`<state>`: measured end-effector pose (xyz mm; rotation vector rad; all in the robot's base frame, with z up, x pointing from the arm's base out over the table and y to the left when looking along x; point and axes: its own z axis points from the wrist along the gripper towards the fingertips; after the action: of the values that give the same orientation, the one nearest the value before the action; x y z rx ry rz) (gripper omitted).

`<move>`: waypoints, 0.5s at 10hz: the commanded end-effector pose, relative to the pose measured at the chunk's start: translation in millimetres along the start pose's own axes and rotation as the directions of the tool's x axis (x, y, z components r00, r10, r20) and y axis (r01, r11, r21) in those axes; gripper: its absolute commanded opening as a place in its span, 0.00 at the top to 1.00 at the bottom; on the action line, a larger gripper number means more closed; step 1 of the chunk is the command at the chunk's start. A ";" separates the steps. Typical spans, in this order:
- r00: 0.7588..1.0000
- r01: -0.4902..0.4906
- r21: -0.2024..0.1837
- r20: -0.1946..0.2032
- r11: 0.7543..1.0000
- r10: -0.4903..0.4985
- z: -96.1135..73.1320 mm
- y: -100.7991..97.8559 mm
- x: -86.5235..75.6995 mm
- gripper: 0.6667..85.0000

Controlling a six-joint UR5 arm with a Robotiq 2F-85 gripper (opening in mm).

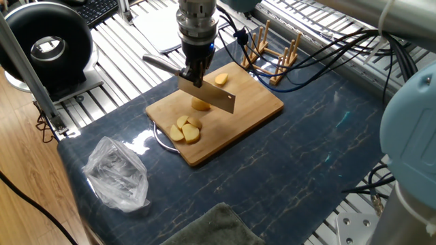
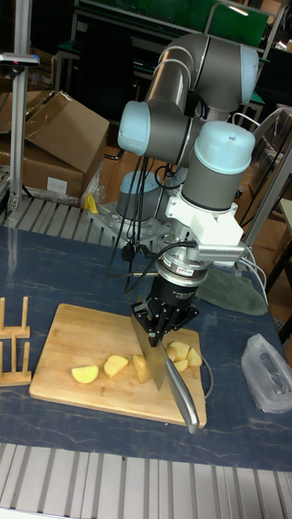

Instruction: Chop the potatoes

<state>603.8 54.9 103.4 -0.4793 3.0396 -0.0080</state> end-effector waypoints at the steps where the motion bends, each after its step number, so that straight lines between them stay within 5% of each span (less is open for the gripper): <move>1: 1.000 -0.004 -0.007 0.002 1.000 0.004 -3.8 0.8 0.3 1.00; 5: 1.000 -0.002 -0.020 0.005 1.000 0.002 -5.2 0.6 -2.3 1.00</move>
<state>604.1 53.5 106.7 -0.4853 3.0405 -0.0041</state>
